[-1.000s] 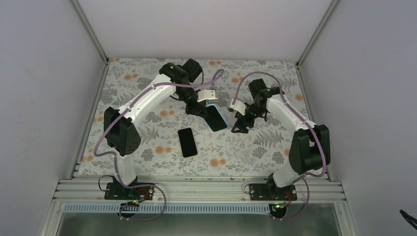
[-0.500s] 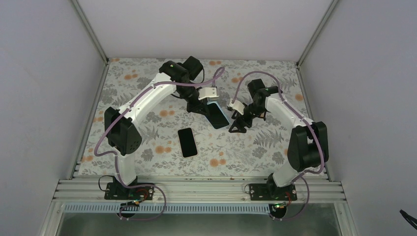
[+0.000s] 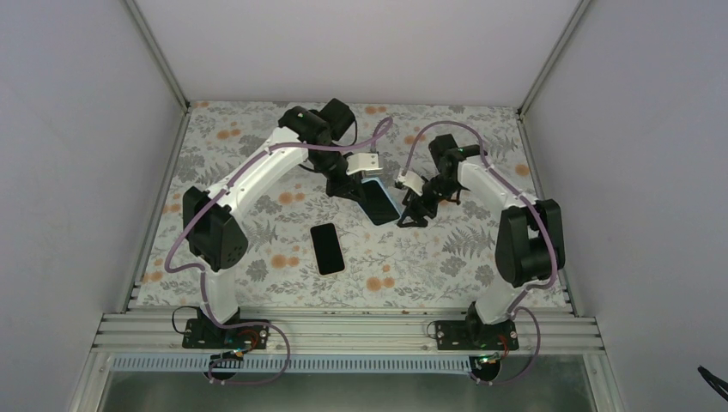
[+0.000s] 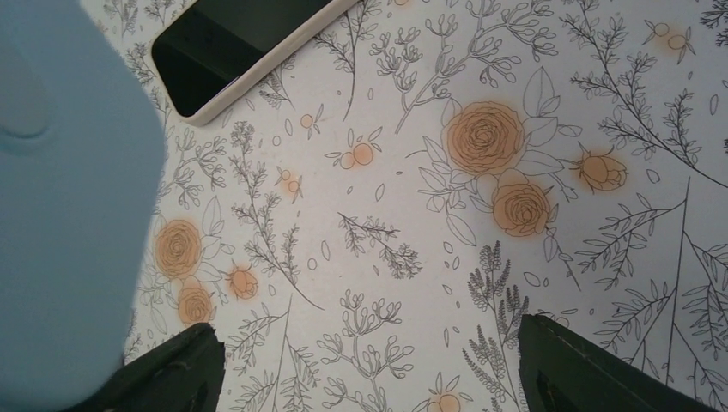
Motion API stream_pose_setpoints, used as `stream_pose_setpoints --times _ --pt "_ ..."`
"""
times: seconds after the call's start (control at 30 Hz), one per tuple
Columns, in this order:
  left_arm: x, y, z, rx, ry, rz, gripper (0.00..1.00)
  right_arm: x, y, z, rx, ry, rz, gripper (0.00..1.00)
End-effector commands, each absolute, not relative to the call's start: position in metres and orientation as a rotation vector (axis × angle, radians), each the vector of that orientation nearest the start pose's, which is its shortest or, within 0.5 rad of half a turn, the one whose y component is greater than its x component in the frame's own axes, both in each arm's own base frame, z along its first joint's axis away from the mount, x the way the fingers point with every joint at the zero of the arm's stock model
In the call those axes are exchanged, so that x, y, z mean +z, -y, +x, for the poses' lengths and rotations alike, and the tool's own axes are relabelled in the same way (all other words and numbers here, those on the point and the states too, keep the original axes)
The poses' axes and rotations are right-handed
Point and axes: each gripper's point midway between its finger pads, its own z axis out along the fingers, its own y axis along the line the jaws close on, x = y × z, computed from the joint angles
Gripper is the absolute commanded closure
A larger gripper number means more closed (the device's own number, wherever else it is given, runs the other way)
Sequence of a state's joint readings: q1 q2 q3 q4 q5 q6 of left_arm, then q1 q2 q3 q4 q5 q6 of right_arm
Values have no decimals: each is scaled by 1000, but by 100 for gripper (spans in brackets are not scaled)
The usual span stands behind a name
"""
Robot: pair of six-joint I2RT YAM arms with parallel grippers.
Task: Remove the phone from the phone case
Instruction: Remove the phone case from the phone.
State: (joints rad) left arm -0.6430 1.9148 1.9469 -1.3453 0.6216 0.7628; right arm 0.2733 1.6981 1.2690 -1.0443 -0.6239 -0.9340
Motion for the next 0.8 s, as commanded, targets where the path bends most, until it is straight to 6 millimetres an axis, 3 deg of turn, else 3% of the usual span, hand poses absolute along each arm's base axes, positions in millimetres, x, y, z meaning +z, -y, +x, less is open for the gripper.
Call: stream_pose_setpoints --times 0.0,0.13,0.27,0.53,0.67,0.77 --pt "239 343 249 -1009 -1913 1855 98 122 -192 303 788 -2199 -1552 16" --pt "237 345 243 -1031 -1910 1874 98 127 -195 316 767 -2195 -1527 17" --pt "232 343 245 -994 -1927 1881 98 131 -195 313 782 -2192 -1545 16" --pt "234 336 249 -908 -1931 1867 98 110 -162 270 659 -2261 -1664 10" --pt "232 337 254 -894 -1936 1857 98 118 -165 250 736 -2208 -1688 6" --pt "227 342 253 -932 -1941 1861 98 129 -173 245 796 -2160 -1675 5"
